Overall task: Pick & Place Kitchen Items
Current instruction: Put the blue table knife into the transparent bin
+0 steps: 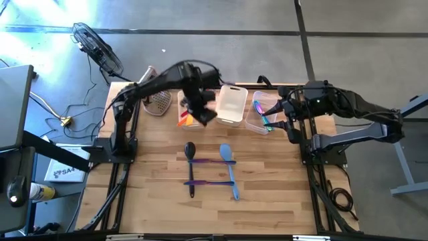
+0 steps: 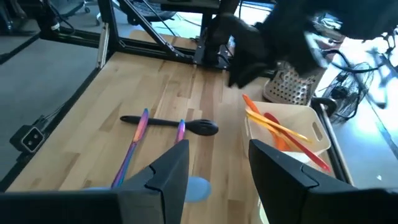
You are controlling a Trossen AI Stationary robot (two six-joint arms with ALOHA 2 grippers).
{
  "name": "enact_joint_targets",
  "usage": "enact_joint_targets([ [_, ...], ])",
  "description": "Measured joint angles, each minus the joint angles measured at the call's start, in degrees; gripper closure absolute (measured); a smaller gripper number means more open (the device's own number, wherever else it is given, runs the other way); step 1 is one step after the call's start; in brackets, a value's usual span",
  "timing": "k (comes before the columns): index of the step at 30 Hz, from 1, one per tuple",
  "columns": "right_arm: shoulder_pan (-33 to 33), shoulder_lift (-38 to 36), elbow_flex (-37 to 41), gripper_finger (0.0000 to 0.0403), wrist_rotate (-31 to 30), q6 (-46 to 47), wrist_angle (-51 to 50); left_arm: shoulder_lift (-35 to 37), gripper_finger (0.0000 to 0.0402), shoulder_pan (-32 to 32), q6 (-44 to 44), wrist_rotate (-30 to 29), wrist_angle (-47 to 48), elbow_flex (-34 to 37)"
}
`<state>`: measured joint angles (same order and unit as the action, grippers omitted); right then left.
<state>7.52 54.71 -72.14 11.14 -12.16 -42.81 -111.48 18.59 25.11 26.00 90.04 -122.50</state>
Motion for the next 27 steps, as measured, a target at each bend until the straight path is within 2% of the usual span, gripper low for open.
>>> enact_joint_targets([
  [4, 0.54, 1.06, 0.00, 0.0243, 2.76, 0.10, 0.42, -0.04, 0.0258, -6.69, -3.48, -0.78, -0.02, 0.00],
  [6, 0.51, 1.84, 0.00, 0.0243, 3.92, 0.30, 0.59, -0.04, 0.0258, -9.80, -5.36, -3.11, -0.15, 0.00],
  [13, 0.48, 3.40, 0.00, 0.0243, 7.79, 3.08, 1.19, -0.07, 0.0258, -18.53, -10.15, -22.05, -4.12, 0.04],
  [20, 0.47, 3.68, 0.02, 0.0243, 8.85, 7.81, 0.06, -0.11, 0.0258, -22.93, -14.43, -37.42, -11.60, 2.75],
  [22, 0.47, 3.68, 0.02, 0.0243, 9.27, 10.52, -0.43, -0.11, 0.0258, -22.79, -14.46, -38.43, -13.62, 4.45],
  [27, -1.00, 2.92, 0.02, 0.0243, 16.51, 16.21, 0.17, -1.28, 0.0258, -21.79, -15.42, -38.36, -15.92, 9.89],
])
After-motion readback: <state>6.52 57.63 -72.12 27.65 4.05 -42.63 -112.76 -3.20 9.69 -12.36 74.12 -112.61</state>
